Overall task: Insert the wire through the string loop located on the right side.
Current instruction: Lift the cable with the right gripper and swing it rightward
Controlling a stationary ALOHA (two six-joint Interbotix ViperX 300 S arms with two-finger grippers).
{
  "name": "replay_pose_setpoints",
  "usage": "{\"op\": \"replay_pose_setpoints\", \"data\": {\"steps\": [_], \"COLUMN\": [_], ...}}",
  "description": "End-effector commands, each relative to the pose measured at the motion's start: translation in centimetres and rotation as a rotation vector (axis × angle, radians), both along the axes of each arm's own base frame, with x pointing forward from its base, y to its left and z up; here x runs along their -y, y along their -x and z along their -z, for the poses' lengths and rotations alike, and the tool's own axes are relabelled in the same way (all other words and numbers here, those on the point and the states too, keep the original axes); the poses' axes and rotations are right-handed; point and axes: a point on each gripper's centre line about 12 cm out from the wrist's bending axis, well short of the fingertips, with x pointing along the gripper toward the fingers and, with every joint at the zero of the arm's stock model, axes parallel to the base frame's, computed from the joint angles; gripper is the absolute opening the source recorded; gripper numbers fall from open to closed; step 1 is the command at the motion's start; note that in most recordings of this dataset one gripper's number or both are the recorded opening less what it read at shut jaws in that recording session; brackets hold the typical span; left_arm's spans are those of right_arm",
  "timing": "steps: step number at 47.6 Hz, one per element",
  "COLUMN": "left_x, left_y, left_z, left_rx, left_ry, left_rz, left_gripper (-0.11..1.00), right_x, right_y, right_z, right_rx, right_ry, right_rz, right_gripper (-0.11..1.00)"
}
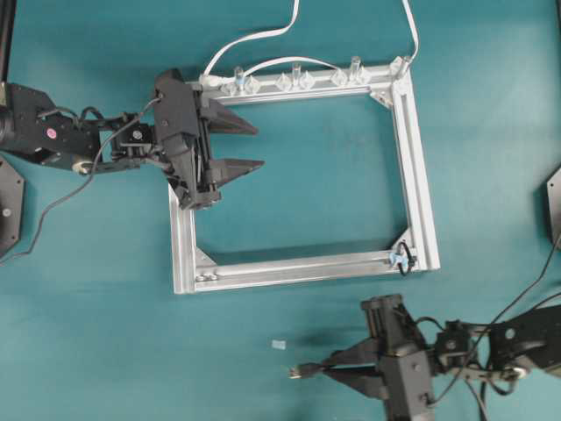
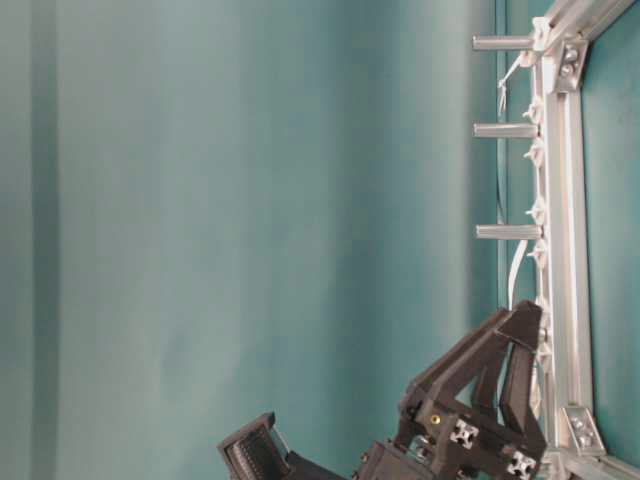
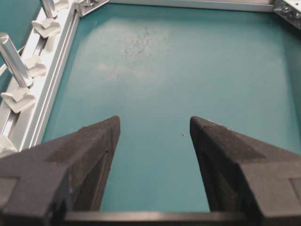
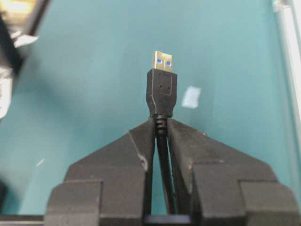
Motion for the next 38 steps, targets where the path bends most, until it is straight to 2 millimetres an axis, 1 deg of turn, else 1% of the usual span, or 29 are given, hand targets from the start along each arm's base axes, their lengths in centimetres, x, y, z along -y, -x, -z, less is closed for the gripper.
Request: {"op": "replay_pose_setpoints", "data": {"steps": [1,18,29,38], "left_x": [0.0,0.8,1.0,1.1], "left_y": [-0.3,-0.5,-0.6,-0.6], "left_z": [-0.9,-1.0,-1.0,-1.2], "left_rx": [0.031,0.033,0.036,0.041], "left_ry": [-0.001,0.000,0.000,0.001], "left_rz": [0.000,0.020,0.026,0.030], "left_gripper": [0.63,0.63,0.63,0.63], "right_x": [-0.4,0.6,0.8,0.5], "right_y": [0.7,4.7,6.1,7.6], "right_z": [-1.8,-1.6,-1.5,-1.2], "right_rx": [0.035,0.002,-0.007,-0.019], "right_ry": [-0.026,-0.001,0.005,0.017], "right_rz": [-0.020,-0.069,-0.091,-0.132], "right_gripper": [0.11,0.11,0.11,0.11]}}
